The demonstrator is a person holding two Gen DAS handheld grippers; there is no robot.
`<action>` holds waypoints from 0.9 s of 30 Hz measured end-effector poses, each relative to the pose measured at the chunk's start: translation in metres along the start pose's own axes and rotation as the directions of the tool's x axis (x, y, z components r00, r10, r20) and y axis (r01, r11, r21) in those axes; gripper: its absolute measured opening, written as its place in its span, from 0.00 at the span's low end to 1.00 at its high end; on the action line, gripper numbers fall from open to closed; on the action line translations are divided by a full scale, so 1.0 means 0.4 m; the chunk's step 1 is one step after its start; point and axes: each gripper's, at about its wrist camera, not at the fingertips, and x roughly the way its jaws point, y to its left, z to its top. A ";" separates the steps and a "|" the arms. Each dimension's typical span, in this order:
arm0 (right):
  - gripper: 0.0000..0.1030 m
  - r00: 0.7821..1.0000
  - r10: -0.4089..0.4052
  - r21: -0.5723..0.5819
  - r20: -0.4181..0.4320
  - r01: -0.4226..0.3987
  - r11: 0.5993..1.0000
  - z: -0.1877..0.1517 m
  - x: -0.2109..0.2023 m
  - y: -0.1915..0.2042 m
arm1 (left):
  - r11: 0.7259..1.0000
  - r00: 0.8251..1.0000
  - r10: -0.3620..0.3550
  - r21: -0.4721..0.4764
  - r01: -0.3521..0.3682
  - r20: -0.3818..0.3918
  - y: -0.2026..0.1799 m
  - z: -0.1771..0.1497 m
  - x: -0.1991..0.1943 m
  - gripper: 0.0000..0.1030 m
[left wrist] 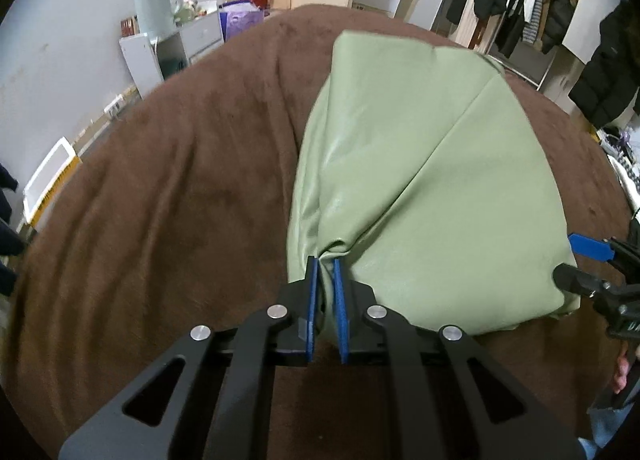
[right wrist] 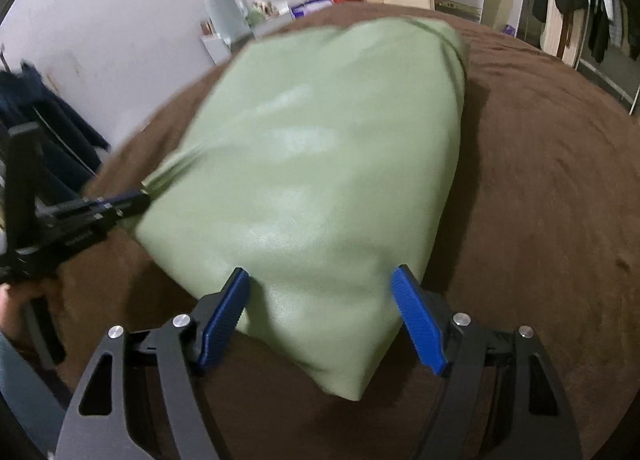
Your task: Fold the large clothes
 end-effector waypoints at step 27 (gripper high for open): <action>0.86 0.979 0.147 0.221 0.140 -0.175 0.959 0.046 -0.082 -0.133 | 0.997 0.999 -0.007 -0.075 0.010 0.047 0.061 0.039 -0.025 0.80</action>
